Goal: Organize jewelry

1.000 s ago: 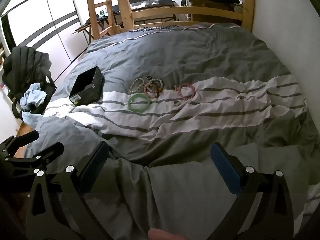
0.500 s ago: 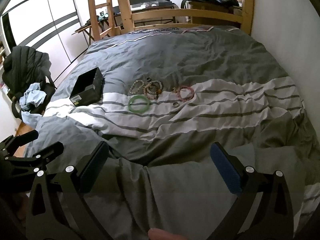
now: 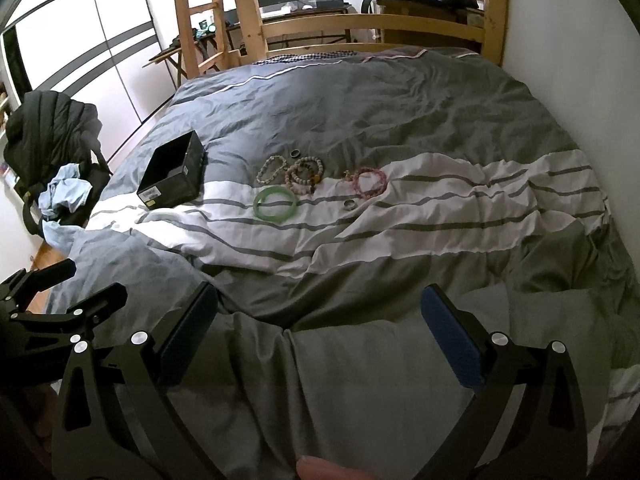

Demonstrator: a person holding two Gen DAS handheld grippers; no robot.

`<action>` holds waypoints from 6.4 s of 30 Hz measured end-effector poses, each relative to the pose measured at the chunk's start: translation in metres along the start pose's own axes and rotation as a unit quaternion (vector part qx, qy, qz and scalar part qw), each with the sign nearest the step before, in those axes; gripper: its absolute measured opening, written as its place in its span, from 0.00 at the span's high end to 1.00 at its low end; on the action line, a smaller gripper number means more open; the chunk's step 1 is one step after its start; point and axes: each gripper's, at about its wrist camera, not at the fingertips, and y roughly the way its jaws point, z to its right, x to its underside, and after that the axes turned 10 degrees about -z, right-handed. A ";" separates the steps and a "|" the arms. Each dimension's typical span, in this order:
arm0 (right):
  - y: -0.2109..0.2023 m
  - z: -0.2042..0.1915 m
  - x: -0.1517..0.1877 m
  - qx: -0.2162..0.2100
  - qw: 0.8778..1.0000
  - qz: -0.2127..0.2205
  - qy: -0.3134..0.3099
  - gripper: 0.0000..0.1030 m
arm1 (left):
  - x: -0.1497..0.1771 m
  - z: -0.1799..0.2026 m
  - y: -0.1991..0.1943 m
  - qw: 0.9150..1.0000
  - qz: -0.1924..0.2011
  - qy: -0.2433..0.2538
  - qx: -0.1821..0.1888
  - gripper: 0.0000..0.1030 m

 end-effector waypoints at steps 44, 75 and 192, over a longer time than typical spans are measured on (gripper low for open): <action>0.031 0.010 -0.003 -0.008 1.000 -0.013 0.006 0.03 | -0.016 0.017 0.046 0.999 -0.030 0.023 -0.034 0.05; 0.229 0.076 -0.158 0.021 0.999 -0.037 0.027 0.03 | -0.171 0.058 0.272 0.987 -0.158 0.025 0.027 0.05; 0.126 0.004 -0.170 -0.111 0.979 0.172 -0.009 0.92 | -0.181 -0.100 0.096 0.993 0.081 -0.078 0.046 0.92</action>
